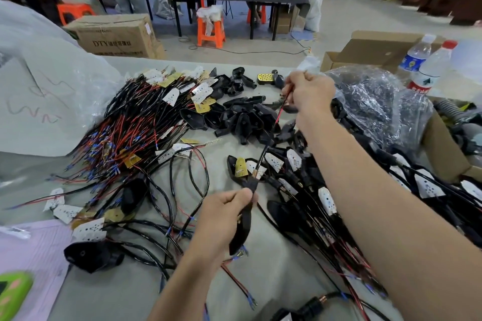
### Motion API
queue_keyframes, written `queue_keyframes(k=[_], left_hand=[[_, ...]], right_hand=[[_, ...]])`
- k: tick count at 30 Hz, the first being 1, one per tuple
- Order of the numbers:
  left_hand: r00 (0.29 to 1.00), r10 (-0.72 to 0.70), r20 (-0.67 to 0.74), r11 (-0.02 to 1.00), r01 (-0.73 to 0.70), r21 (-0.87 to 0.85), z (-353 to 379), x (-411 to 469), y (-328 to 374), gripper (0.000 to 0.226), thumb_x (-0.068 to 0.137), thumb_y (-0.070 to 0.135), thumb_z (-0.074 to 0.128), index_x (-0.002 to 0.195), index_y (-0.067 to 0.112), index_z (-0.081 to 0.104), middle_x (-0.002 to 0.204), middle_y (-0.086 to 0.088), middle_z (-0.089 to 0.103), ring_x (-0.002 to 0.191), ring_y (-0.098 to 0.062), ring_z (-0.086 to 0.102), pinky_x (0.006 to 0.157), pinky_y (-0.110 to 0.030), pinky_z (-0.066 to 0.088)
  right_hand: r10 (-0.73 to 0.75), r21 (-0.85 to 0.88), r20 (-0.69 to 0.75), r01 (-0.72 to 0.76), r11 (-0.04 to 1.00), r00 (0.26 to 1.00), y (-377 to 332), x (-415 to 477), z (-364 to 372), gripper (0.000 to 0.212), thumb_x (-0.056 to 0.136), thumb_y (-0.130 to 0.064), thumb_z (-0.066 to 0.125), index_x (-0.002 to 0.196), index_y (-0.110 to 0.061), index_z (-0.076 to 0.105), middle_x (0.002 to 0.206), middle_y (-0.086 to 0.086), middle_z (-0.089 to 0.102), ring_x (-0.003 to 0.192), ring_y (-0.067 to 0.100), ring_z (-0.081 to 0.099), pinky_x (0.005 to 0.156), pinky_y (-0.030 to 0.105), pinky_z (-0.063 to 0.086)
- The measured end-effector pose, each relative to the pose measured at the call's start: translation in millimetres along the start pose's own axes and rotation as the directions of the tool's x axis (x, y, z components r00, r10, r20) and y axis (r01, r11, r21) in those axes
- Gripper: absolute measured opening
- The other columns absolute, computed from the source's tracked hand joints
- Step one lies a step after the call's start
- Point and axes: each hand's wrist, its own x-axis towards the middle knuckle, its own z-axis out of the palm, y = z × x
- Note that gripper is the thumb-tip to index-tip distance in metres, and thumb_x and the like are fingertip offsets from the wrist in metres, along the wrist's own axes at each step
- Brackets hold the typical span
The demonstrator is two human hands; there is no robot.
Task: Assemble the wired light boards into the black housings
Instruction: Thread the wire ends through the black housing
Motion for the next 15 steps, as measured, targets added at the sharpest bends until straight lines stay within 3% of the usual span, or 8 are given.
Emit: queue_keyframes(k=[2, 5, 7, 10, 12, 15], left_hand=[[0.994, -0.040, 0.099, 0.991, 0.052, -0.120, -5, 1, 6, 0.034, 0.104, 0.030, 0.058, 0.081, 0.019, 0.082, 0.091, -0.010, 0.080, 0.083, -0.021, 0.075, 0.079, -0.034, 0.055], [0.990, -0.068, 0.120, 0.970, 0.094, -0.223, -11, 1, 12, 0.037, 0.104, 0.031, 0.058, 0.082, 0.013, 0.081, 0.088, -0.015, 0.078, 0.064, -0.021, 0.069, 0.064, -0.030, 0.059], [0.996, -0.059, 0.061, 0.973, 0.071, -0.220, -14, 1, 10, 0.033, 0.103, 0.028, 0.060, 0.085, 0.009, 0.079, 0.081, -0.014, 0.077, 0.058, -0.019, 0.063, 0.059, -0.027, 0.054], [0.997, -0.006, -0.074, 0.990, -0.004, -0.140, -18, 4, 8, 0.024, 0.097, 0.032, 0.068, 0.082, 0.016, 0.080, 0.075, -0.014, 0.074, 0.056, -0.017, 0.059, 0.064, -0.032, 0.048], [0.986, 0.068, -0.150, 0.997, -0.071, -0.014, -21, 5, 7, 0.022, 0.081, 0.046, 0.072, 0.079, 0.025, 0.078, 0.072, -0.018, 0.070, 0.057, -0.017, 0.055, 0.065, -0.033, 0.045], [0.973, 0.167, -0.161, 0.979, -0.144, 0.142, -26, 5, 3, 0.030, 0.071, 0.060, 0.064, 0.085, 0.036, 0.077, 0.068, 0.004, 0.071, 0.060, -0.009, 0.059, 0.061, -0.023, 0.047]], right_hand=[[0.054, 0.061, -0.026, -0.052, 0.997, 0.998, 5, 3, 1, 0.020, 0.095, -0.005, 0.057, 0.081, -0.003, 0.070, 0.061, 0.008, 0.064, 0.039, 0.009, 0.044, 0.039, 0.021, 0.034], [0.238, 0.205, 0.084, -0.250, 0.946, 0.968, 17, -6, 4, 0.022, 0.101, -0.021, 0.059, 0.095, -0.002, 0.066, 0.069, 0.010, 0.067, 0.045, 0.012, 0.053, 0.045, 0.022, 0.044], [0.362, -0.014, 0.232, -0.369, 0.929, 0.903, 34, -26, 2, 0.037, 0.101, -0.038, 0.058, 0.105, -0.001, 0.062, 0.079, 0.011, 0.071, 0.056, 0.016, 0.059, 0.052, 0.025, 0.049], [0.476, -0.375, 0.486, -0.317, 0.871, 0.733, 61, -67, -3, 0.051, 0.091, -0.053, 0.062, 0.110, -0.006, 0.069, 0.094, 0.009, 0.074, 0.065, 0.016, 0.059, 0.053, 0.025, 0.047], [0.445, -0.402, 0.627, -0.224, 0.888, 0.640, 72, -86, -10, 0.045, 0.086, -0.046, 0.065, 0.107, -0.007, 0.074, 0.083, 0.004, 0.069, 0.061, 0.014, 0.057, 0.050, 0.022, 0.042], [0.337, -0.312, 0.736, -0.147, 0.939, 0.587, 80, -102, -18, 0.018, 0.094, -0.009, 0.062, 0.108, 0.000, 0.072, 0.074, 0.005, 0.068, 0.061, 0.011, 0.059, 0.056, 0.020, 0.047]])
